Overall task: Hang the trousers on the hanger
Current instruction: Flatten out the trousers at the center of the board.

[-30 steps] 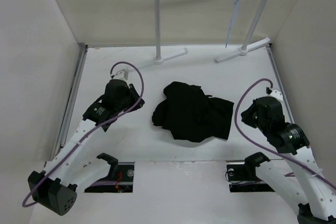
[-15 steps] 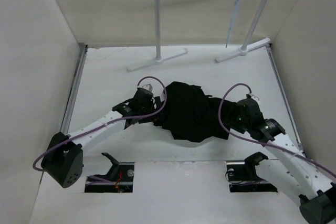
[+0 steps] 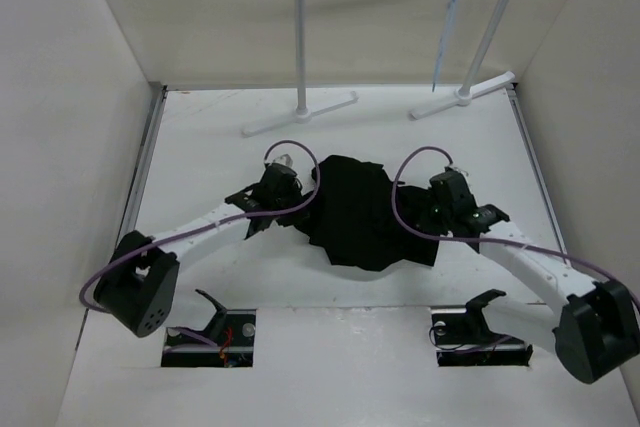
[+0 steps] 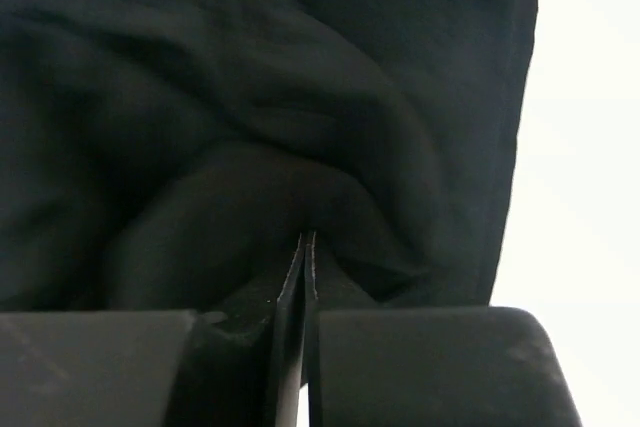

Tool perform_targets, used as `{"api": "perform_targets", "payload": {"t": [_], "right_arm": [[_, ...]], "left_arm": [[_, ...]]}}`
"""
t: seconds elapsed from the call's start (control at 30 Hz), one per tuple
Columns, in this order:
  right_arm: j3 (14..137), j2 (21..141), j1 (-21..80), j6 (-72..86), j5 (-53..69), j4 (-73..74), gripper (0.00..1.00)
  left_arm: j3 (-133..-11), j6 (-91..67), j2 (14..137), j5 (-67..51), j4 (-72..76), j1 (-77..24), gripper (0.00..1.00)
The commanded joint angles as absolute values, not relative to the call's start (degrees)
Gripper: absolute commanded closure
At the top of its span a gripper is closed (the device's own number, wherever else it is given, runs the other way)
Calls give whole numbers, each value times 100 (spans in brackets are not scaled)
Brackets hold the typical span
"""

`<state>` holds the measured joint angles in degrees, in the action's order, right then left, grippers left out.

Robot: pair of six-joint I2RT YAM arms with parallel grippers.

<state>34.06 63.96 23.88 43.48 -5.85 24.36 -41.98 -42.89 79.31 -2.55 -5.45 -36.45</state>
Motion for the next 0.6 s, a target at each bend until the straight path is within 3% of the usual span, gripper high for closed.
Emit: {"api": "perform_targets", "payload": {"t": [0.0, 0.2, 0.37, 0.43, 0.57], "right_arm": [[4331, 5741, 2631, 4237, -992, 2353, 94], [5912, 5239, 3185, 4149, -1432, 3514, 96], [7004, 5431, 3546, 3912, -1661, 3840, 93], [6900, 5641, 3590, 3789, -1521, 3824, 80], [6329, 6423, 3853, 3420, -1221, 3735, 27]], "left_arm": [[-4482, -4561, 7121, -185, -351, -3406, 90], [-5955, -4439, 6040, 35, -1465, -2617, 91], [-7302, -4122, 5967, -35, -1872, -1982, 91], [-7444, -4061, 6047, -35, -1942, -1929, 91], [-6867, -4122, 5977, 0, -1977, -1955, 86]]}}
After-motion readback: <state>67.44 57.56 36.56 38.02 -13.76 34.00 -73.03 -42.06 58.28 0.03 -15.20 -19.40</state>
